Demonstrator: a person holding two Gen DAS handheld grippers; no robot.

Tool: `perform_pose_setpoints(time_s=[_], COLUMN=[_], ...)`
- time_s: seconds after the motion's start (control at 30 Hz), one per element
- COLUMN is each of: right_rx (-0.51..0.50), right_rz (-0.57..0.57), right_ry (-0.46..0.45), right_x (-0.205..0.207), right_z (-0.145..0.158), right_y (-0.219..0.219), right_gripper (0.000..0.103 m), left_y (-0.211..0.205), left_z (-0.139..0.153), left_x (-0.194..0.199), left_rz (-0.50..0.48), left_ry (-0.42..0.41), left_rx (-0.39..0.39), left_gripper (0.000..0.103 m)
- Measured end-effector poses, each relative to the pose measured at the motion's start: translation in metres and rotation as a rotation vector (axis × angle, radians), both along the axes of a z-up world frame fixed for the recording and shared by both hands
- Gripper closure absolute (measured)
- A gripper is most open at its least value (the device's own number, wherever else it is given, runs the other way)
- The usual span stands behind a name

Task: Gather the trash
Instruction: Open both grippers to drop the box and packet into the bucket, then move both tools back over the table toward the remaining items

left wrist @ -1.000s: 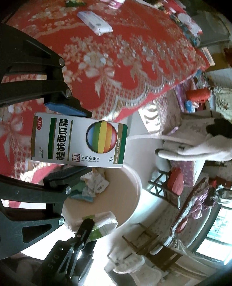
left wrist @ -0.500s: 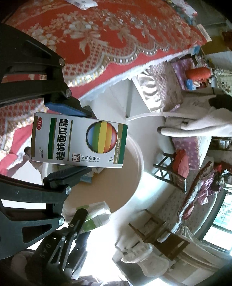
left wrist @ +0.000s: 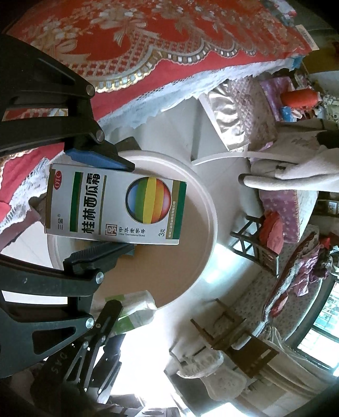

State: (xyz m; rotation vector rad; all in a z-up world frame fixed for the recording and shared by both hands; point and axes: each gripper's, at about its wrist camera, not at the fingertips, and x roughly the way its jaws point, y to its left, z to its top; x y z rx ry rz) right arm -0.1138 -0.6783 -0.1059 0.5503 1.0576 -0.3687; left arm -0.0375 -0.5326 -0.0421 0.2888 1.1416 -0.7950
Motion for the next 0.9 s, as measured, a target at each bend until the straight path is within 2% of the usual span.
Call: perform_pose_setpoints(time_s=[0.13, 0.23, 0.37, 0.63, 0.9], right_rx=[0.004, 0.007, 0.010, 0.021, 0.016], right_rz=[0.001, -0.008, -0.020, -0.006, 0.040], right_ry=[0.009, 0.017, 0.028, 0.036, 0.020], right_x=[0.004, 0.006, 0.008, 0.014, 0.032], right_z=[-0.003, -0.005, -0.007, -0.008, -0.001], right_y=[-0.002, -0.004, -0.005, -0.002, 0.021], right_gripper=[0.066, 0.059, 0.056, 0.055, 0.055], left_y=[-0.002, -0.003, -0.002, 0.011, 0.039], left_z=[-0.002, -0.004, -0.005, 0.001, 0.011], left_x=[0.003, 0.006, 0.010, 0.016, 0.024], left_rz=[0.006, 0.004, 0.006, 0.038, 0.083], left_ry=[0.024, 0.041, 0.056, 0.044, 0.011], left_rx=[-0.015, -0.021, -0.042, -0.053, -0.048], left_gripper=[0.051, 0.051, 0.041, 0.040, 0.040])
